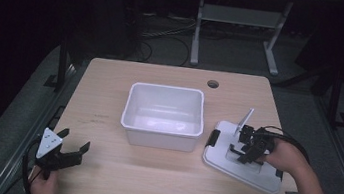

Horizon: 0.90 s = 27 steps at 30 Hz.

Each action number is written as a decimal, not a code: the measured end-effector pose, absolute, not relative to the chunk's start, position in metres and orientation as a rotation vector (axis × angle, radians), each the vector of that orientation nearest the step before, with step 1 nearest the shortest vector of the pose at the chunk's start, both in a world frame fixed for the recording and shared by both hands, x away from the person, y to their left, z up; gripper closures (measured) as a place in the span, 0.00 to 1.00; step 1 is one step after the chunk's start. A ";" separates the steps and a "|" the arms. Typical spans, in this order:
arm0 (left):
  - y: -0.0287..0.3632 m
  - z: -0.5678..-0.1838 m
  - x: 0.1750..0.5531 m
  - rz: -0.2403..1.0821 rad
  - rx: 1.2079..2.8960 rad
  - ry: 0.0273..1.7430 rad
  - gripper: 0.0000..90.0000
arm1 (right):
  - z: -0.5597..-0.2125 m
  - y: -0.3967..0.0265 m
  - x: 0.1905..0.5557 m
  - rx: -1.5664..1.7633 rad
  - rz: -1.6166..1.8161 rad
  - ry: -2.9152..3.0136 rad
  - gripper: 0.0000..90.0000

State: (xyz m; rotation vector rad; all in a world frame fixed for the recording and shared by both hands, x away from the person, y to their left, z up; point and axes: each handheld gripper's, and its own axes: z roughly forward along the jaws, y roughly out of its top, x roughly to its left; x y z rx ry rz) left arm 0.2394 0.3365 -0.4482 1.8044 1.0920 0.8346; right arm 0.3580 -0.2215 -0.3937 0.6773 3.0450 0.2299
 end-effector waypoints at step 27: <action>0.336 -0.448 0.239 0.834 1.805 1.091 0.15 | -0.390 -0.237 0.361 0.717 0.200 2.973 0.77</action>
